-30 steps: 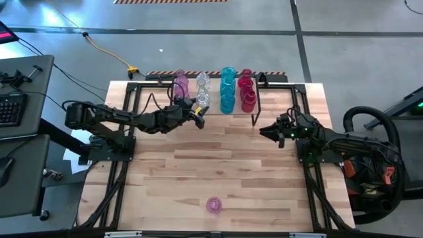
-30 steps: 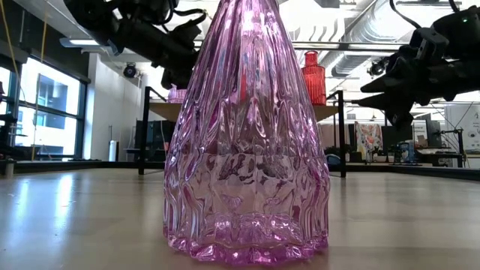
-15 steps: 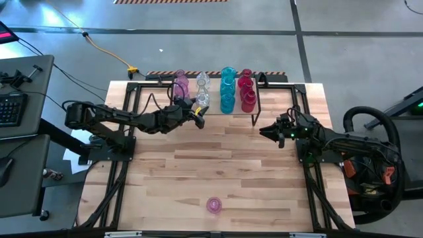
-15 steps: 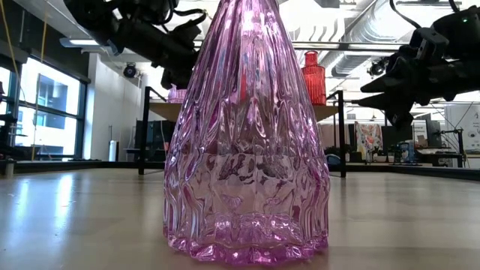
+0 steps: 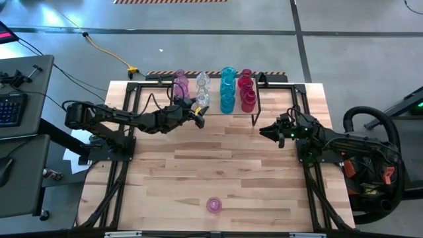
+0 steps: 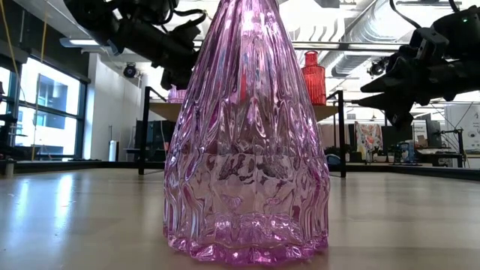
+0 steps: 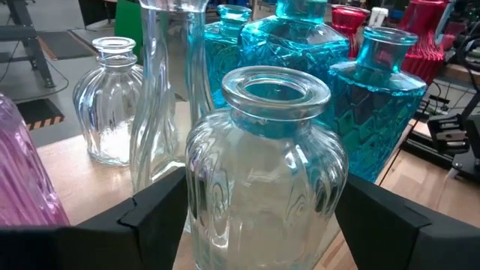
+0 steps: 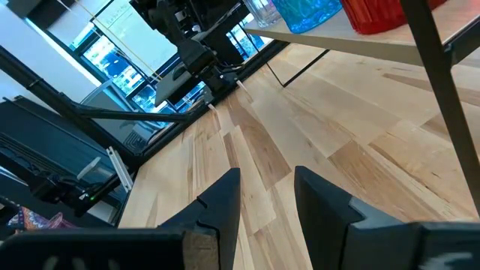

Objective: Sort vases onto shelf
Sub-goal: Put the transparent vase on the shelf aligned with the other transparent vases

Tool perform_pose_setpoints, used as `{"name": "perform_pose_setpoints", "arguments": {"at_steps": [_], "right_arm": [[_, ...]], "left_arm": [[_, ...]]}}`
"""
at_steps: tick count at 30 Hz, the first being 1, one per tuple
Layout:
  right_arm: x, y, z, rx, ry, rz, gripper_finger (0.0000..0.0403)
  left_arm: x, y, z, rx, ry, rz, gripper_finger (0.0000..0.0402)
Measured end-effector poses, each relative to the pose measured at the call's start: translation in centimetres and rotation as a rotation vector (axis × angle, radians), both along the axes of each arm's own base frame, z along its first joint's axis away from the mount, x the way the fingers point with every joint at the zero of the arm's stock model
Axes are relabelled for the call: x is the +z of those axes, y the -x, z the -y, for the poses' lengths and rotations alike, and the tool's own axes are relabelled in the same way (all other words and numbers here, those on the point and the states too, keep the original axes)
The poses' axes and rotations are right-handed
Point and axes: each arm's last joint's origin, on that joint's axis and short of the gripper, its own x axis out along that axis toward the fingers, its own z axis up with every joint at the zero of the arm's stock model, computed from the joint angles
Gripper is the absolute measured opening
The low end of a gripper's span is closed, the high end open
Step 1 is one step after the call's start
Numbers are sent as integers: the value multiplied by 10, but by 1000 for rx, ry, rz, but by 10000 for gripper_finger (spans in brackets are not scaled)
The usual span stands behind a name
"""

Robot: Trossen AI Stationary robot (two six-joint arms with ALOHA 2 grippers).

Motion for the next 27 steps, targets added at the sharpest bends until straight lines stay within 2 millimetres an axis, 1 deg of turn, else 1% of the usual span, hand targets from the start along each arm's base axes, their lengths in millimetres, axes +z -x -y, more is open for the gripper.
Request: {"name": "perform_pose_setpoints", "arguments": {"at_steps": [6,27], "right_arm": [[0,0,0,0,0,0,108],[0,0,0,0,0,0,108]], "left_arm": [[0,0,0,0,0,0,297],[0,0,0,2,26,23,301]]}}
